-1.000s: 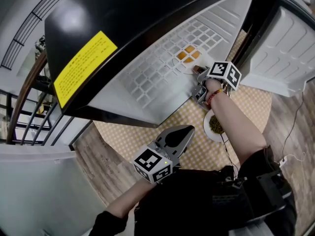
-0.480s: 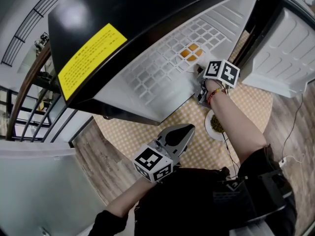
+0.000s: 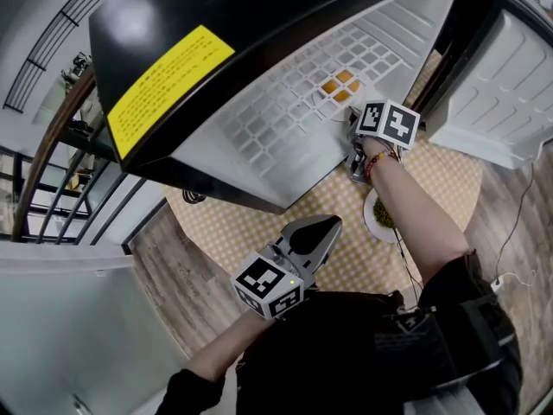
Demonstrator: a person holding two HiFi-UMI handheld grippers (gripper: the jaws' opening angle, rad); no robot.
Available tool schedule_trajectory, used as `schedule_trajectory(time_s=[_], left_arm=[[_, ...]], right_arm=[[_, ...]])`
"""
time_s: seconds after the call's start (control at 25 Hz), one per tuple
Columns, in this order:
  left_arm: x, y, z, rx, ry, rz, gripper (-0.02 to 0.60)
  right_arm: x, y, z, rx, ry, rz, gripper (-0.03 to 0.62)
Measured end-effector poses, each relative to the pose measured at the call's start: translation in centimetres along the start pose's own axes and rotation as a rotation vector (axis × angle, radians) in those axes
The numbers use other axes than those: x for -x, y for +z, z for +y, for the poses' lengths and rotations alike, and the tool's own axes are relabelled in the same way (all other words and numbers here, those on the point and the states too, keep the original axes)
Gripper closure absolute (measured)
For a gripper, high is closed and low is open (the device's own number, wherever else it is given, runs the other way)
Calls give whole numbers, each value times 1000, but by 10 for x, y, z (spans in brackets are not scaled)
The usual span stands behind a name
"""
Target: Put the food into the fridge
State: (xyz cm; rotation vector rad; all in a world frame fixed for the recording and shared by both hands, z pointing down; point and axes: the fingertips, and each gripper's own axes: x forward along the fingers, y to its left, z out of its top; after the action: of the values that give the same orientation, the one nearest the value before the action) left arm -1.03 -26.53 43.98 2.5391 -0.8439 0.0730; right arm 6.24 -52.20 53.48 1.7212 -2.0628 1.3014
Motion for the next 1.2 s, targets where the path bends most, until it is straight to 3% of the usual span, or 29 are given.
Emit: schedule_trajectory(time_s=[1.2], left_arm=[[25,-5,-1,10,24,-19,569]], right_arm=[[5,-3,0,165,-146,-45,419]])
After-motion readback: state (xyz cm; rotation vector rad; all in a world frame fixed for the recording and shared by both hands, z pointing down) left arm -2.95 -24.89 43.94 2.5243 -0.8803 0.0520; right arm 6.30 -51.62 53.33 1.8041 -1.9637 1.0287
